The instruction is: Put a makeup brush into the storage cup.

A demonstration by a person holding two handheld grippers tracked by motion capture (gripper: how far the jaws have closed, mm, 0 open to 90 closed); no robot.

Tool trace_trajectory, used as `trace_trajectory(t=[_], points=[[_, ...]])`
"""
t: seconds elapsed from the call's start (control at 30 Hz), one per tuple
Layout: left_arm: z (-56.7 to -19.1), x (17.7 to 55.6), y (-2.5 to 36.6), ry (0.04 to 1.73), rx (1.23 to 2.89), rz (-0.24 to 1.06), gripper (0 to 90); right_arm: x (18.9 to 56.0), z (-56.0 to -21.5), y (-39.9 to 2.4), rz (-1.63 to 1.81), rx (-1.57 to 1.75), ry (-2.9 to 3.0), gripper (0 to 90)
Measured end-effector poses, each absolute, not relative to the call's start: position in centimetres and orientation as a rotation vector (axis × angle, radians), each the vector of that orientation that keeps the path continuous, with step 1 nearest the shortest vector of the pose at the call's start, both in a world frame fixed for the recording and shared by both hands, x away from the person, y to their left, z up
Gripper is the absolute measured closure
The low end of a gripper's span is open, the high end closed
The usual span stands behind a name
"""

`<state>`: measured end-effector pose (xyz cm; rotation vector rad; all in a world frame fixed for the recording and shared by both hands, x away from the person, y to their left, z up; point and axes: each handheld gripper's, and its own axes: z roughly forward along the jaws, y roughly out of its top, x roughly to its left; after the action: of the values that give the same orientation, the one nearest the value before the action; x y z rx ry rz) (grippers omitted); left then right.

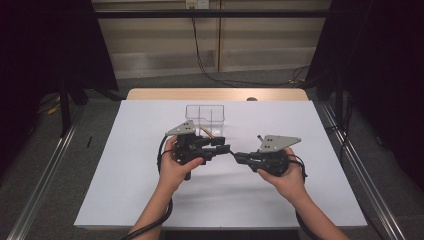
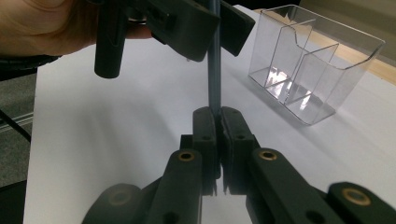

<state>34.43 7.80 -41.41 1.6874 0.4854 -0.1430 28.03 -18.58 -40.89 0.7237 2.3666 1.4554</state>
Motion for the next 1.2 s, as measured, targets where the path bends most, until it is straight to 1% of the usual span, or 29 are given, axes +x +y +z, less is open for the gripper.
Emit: trace_trajectory(t=[0.1, 0.17, 0.23, 0.57, 1.2], points=[[-41.5, 34.4, 8.1, 0.488, 1.645, -0.145, 71.5, 28.0, -40.9, -18.3, 1.462, 0.733, 2.363, 85.7], [-41.5, 34.4, 8.2, 0.494, 1.639, -0.149, 76.4, 28.0, -41.0, -18.0, 1.469, 0.738, 2.364, 85.6], [-41.5, 34.3, 8.2, 0.498, 1.63, -0.159, 78.4, 28.1, -41.2, -17.7, 1.471, 0.741, 2.371, 85.7], [-41.7, 34.1, 7.9, 0.486, 1.634, -0.174, 82.8, 28.3, -41.8, -17.1, 1.468, 0.775, 2.402, 85.5], [-41.5, 33.9, 7.1, 0.457, 1.676, -0.135, 82.4, 28.5, -42.9, -16.5, 1.537, 0.828, 2.405, 84.7]])
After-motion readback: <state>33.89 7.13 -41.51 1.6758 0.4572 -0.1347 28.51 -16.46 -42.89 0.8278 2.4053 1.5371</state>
